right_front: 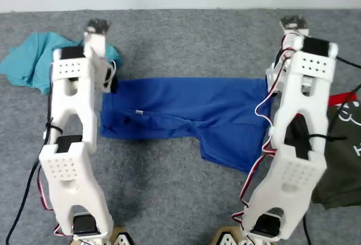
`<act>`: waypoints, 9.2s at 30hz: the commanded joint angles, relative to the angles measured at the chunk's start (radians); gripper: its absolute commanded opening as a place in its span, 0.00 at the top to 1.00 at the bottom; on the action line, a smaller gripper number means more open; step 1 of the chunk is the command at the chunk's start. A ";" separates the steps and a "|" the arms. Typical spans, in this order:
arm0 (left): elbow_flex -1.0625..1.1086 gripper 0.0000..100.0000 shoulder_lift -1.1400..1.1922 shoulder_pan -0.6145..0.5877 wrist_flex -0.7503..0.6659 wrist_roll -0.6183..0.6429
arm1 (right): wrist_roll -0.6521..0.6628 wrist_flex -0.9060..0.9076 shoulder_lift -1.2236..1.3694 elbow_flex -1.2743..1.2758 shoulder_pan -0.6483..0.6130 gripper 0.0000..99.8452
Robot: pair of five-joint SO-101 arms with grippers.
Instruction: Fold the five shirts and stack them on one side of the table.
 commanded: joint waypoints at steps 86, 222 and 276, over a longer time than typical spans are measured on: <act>0.056 0.88 0.124 0.014 -0.098 0.000 | 0.201 -0.503 -0.659 1.378 -0.200 0.83; 0.145 0.88 -0.272 -0.121 0.293 -0.012 | 1.270 -0.967 -0.955 1.942 -0.064 0.79; 0.145 0.88 -0.272 -0.109 0.293 -0.012 | 0.902 -1.004 -0.788 1.395 -0.182 0.99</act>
